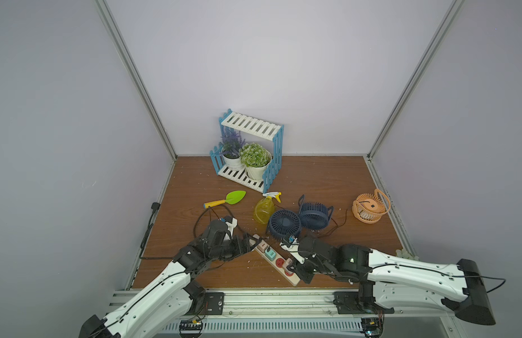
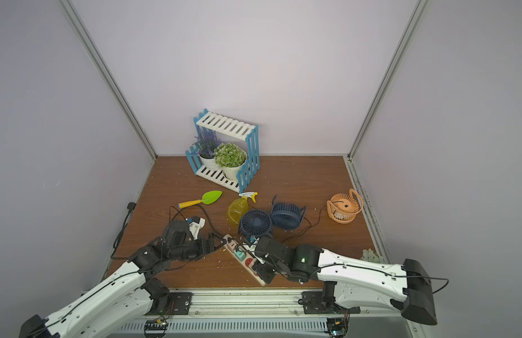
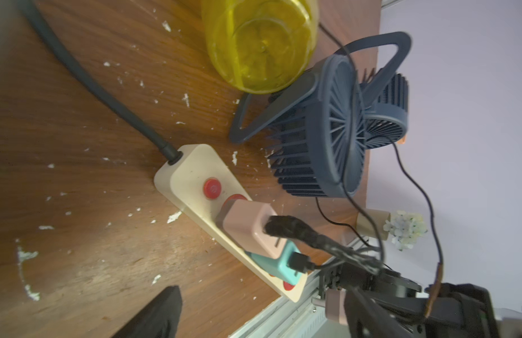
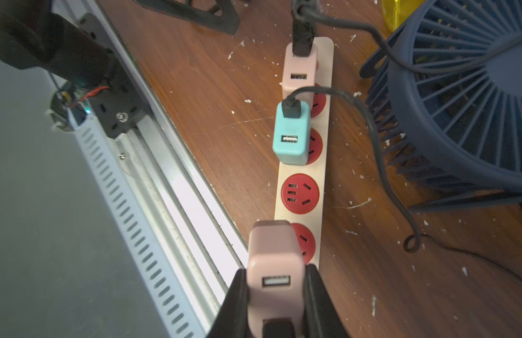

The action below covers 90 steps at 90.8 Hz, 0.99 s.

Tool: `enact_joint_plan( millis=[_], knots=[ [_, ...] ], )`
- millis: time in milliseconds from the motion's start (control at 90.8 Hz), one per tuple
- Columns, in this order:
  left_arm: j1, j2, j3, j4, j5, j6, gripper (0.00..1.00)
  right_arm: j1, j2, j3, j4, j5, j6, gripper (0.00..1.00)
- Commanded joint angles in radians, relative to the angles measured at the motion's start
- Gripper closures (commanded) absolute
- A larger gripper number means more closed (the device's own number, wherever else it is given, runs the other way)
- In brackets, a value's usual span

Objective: Plug the desk fan into the power strip
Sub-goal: Insert the plug into the socket.

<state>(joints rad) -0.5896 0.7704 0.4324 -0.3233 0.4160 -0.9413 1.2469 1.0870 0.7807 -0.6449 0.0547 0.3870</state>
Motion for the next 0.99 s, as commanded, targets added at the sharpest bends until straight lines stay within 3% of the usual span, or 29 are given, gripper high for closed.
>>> enact_joint_plan(
  millis=[0,198,661,980],
  knots=[
    [-0.009,0.012,0.000,0.034,0.006,-0.002,0.12,0.025,0.065,0.061,0.089,0.130,-0.032,1.00],
    [-0.009,0.045,0.004,0.047,0.011,0.013,0.12,0.031,0.171,0.114,0.083,0.129,-0.034,1.00],
    [-0.010,0.113,0.007,0.102,0.031,0.050,0.22,0.032,0.245,0.147,-0.035,0.134,0.081,1.00],
    [-0.009,0.150,0.007,0.136,0.049,0.054,0.27,0.031,0.283,0.155,-0.028,0.112,0.076,1.00]
  ],
)
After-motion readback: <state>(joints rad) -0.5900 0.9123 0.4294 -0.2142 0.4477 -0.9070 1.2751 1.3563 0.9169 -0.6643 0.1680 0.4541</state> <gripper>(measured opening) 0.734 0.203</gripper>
